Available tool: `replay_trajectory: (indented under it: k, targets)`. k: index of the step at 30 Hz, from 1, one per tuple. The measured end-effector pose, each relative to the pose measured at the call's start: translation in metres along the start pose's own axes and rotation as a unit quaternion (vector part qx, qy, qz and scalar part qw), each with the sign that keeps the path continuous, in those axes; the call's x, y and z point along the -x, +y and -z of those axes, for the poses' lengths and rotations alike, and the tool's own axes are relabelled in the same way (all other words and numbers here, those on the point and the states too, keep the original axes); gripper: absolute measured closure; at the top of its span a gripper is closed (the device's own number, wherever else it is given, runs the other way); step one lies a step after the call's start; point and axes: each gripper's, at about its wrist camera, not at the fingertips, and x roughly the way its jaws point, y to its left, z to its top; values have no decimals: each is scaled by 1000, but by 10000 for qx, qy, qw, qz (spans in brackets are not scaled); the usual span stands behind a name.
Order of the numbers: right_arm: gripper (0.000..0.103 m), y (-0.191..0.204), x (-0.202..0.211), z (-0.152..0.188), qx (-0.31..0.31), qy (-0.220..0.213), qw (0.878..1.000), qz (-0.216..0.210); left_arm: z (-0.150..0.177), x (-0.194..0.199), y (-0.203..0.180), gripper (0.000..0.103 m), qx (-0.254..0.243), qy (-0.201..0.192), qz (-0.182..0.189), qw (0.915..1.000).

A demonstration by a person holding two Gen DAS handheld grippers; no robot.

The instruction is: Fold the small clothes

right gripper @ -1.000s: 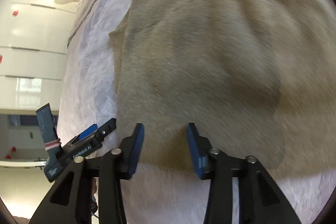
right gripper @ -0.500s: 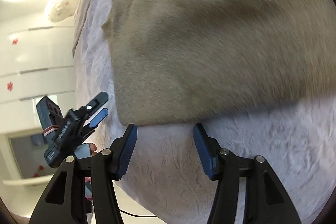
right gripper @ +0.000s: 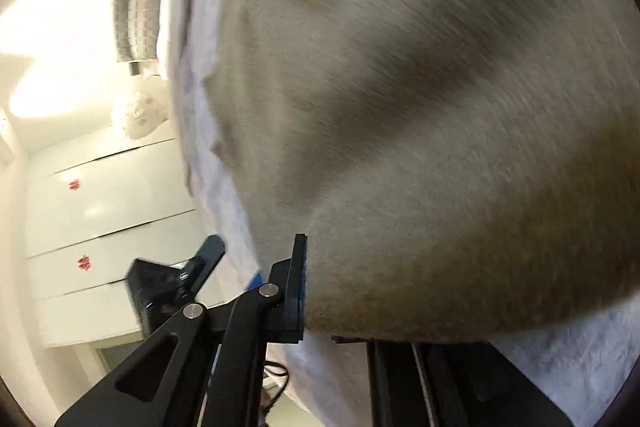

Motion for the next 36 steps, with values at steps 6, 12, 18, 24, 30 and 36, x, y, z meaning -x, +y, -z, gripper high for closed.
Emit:
replay_trajectory:
  k: [6, 12, 18, 24, 30, 36]
  targets:
    - [94, 47, 21, -2, 936, 42, 9943, -511, -23, -24, -11, 1, 52, 379, 675, 9970]
    - [94, 58, 18, 0, 1355, 375, 9894, -356, -45, -42, -38, 1, 32, 486, 1385, 9892]
    - [90, 24, -2, 13, 1163, 933, 9882, 339, -42, -62, -57, 35, -345, 519, 639, 9960]
    - [48, 25, 13, 26, 1629, 1324, 9718, 1072, -39, -71, -61, 36, -434, 456, 255, 9977]
    - [66, 69, 64, 3, 2527, 439, 9587, 1229, -37, -78, -73, 36, -645, 431, -68, 9970]
    - [95, 76, 46, -47, 2819, -95, 9355, 2126, -31, -71, -81, 71, -866, 98, -250, 9959]
